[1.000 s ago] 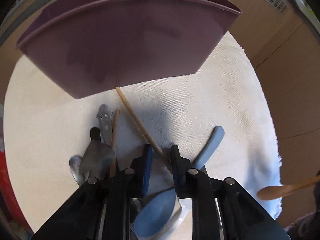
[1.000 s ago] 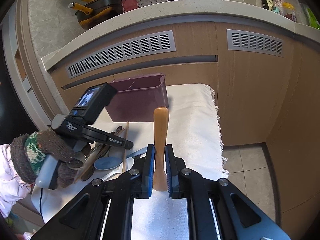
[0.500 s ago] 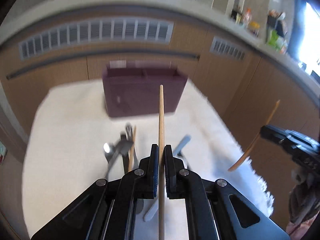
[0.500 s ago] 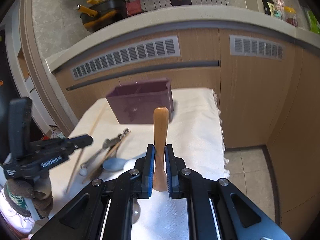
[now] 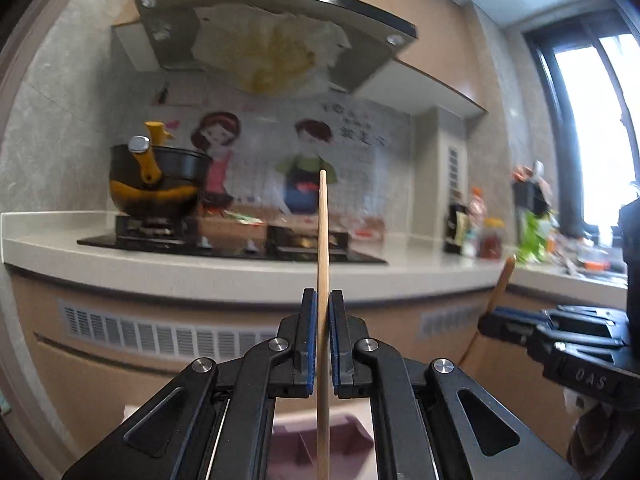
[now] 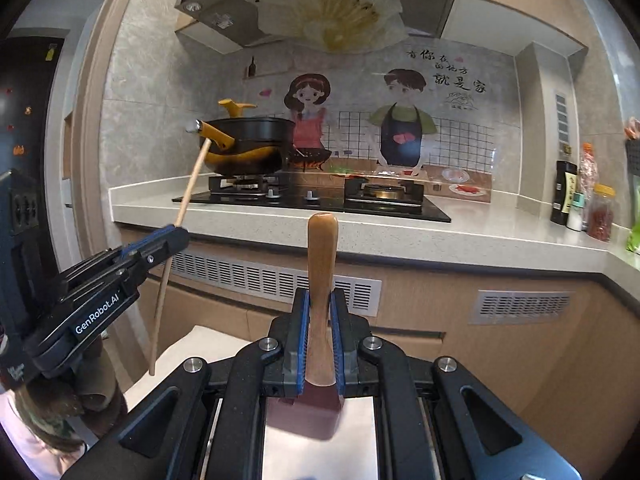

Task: Organize utensils
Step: 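Drop the chopstick into the holder with left tool while right tool drops the wooden spoon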

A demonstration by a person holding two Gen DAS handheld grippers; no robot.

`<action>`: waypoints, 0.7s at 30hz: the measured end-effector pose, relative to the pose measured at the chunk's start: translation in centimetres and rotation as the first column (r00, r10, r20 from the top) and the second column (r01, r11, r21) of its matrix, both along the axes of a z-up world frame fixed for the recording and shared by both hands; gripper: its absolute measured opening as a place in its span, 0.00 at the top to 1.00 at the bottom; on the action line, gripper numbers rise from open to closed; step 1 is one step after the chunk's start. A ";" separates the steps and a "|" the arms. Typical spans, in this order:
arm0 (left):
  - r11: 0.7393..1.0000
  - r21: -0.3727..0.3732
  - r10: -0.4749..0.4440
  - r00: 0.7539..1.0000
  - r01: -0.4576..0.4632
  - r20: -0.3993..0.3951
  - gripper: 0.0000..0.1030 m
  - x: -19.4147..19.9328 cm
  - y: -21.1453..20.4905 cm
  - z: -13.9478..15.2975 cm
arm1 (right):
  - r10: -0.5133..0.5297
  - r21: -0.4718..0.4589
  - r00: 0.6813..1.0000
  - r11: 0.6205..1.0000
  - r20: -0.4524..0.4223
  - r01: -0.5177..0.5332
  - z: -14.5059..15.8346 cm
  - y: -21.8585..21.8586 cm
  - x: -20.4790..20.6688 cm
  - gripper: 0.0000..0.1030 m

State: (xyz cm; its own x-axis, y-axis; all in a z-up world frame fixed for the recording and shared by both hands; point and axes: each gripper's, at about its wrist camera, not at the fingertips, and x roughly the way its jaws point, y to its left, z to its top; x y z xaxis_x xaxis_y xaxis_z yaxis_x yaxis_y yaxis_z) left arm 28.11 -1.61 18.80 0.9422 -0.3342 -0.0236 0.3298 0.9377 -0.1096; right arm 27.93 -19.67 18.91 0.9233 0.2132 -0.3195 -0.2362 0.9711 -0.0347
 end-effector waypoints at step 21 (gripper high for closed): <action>0.997 -0.053 0.045 0.975 -0.058 -0.216 0.95 14.8 -1.2 -16.2 | 0.029 0.040 0.927 0.999 -0.374 -0.015 -16.0 0.5 13.7 0.90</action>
